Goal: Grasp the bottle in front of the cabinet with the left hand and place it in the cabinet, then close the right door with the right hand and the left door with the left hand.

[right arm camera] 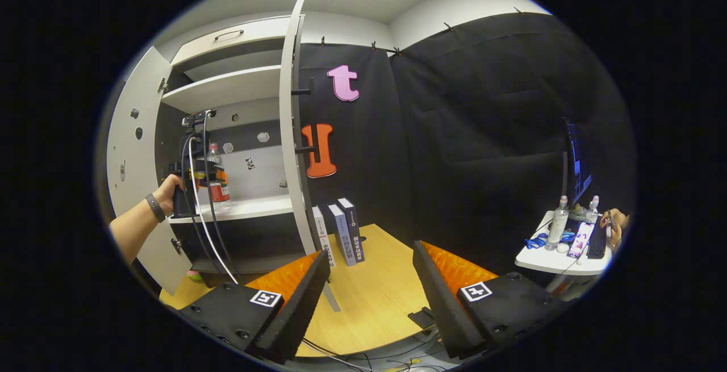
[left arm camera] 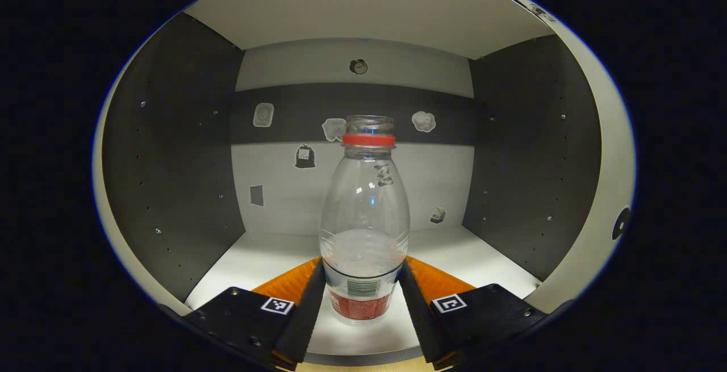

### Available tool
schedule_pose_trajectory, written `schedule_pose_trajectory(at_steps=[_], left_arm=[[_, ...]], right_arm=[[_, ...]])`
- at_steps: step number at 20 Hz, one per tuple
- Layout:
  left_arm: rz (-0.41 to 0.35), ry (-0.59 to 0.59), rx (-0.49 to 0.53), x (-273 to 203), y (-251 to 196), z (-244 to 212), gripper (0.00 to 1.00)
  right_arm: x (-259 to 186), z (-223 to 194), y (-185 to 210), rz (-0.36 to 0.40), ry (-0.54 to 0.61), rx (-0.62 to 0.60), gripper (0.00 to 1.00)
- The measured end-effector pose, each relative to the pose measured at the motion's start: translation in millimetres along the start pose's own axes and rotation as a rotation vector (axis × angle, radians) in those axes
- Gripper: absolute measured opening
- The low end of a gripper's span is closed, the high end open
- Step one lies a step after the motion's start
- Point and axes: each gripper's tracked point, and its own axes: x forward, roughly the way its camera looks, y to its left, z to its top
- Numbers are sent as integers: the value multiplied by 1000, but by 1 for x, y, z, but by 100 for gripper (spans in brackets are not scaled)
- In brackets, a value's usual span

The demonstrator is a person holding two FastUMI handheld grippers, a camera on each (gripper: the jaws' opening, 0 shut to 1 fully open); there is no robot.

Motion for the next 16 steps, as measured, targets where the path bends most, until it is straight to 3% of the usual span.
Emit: schedule_pose_trajectory(at_steps=[5,6,7,11,16], left_arm=[[-16,-19,-14,7,-2,1,81],[-17,-34,-22,5,-1,3,93],[-23,-53,-34,3,-2,7,96],[-37,-178,-69,-20,2,36,95],[-22,-306,-115,-81,12,73,94]], right_arm=[[3,0,4,11,-5,-7,98],[4,1,4,12,-6,-8,98],[5,0,4,13,-5,-8,98],[10,2,6,21,-3,-8,98],[13,3,16,54,-3,-14,98]])
